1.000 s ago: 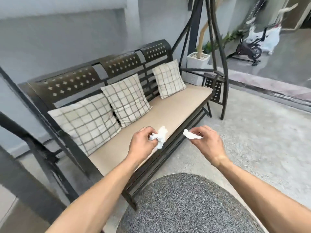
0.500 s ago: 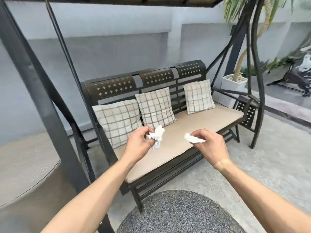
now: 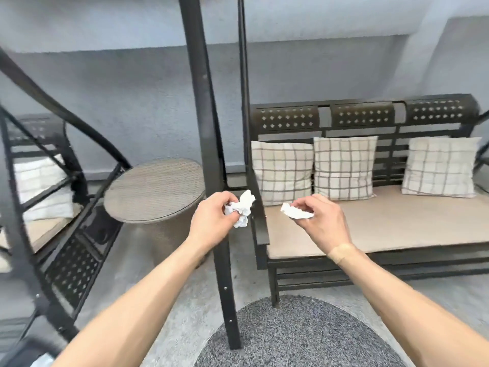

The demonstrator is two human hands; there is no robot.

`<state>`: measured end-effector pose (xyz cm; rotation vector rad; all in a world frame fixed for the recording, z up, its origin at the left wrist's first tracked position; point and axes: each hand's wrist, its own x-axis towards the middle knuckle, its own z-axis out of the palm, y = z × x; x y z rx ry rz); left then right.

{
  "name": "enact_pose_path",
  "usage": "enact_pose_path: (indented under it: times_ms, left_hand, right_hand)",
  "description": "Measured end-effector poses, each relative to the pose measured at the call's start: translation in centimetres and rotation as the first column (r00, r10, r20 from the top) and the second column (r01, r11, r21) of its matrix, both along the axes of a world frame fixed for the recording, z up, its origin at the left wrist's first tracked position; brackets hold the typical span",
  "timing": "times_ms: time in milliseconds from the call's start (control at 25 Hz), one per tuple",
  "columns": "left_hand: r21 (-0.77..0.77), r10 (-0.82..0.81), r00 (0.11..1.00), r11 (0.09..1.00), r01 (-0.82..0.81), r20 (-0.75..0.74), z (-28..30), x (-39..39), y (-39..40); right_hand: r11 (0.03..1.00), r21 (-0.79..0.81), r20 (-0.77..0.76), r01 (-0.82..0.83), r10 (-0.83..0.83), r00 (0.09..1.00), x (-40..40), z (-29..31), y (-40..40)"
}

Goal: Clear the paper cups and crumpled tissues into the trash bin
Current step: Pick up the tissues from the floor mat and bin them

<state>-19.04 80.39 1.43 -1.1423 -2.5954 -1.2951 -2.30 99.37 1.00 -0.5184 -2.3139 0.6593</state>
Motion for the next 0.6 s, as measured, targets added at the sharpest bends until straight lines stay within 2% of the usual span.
enact_pose_path:
  times_ms: [280,600]
  left_hand:
    - [0.066,0.314,0.949,0.948,-0.312,-0.023,0.4,-4.4,-18.8]
    - [0.088,0.650,0.760,0.758,-0.647,-0.006,-0.6,-5.7,-44.4]
  right_hand:
    - [0.946,0.038,-0.003,-0.323,0.323,0.946,-11.4,0.9,-13.3]
    - [0.747,0.099,0.064,-0.658,0.655,0.753,-22.0,0.5,-37.2]
